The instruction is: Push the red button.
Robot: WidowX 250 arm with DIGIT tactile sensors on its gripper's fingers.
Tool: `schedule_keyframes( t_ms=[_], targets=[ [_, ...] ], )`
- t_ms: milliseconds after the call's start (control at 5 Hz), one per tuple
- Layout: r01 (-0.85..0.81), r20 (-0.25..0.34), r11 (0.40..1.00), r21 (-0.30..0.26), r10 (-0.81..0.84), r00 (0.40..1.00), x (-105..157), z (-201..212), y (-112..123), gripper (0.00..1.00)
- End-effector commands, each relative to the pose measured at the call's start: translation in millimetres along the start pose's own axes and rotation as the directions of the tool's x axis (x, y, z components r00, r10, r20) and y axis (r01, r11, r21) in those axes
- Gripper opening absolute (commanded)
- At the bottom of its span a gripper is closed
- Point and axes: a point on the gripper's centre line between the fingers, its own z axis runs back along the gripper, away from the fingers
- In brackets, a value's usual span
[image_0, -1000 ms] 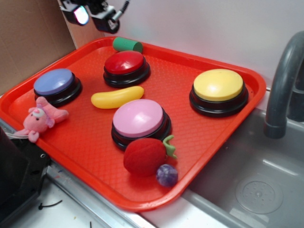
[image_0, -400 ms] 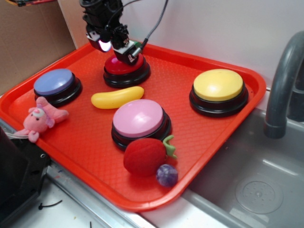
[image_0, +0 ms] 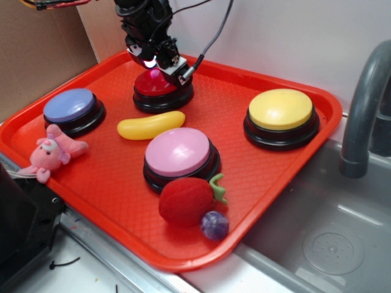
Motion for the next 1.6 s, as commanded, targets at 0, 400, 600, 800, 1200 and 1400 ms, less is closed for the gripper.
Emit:
schedule_keyframes(
  t_ms=[0,400,600,800,1200,1400],
  targets=[
    [-0.063,-0.050,0.997,0.045,0.065,0.997,-2,58,1,1.00],
    [-0.148,-0.068,0.989,0.025,0.150,0.986,-13,90,11,1.00],
    [-0.173,-0.067,0.985,0.004,0.173,0.983,-15,96,14,1.00],
    [-0.199,-0.084,0.980,0.013,0.200,0.976,-19,103,17,1.00],
    [-0.213,-0.087,0.977,0.017,0.213,0.973,-22,115,15,1.00],
    [-0.214,-0.081,0.977,-0.010,0.212,0.974,-23,120,11,1.00]
  ],
)
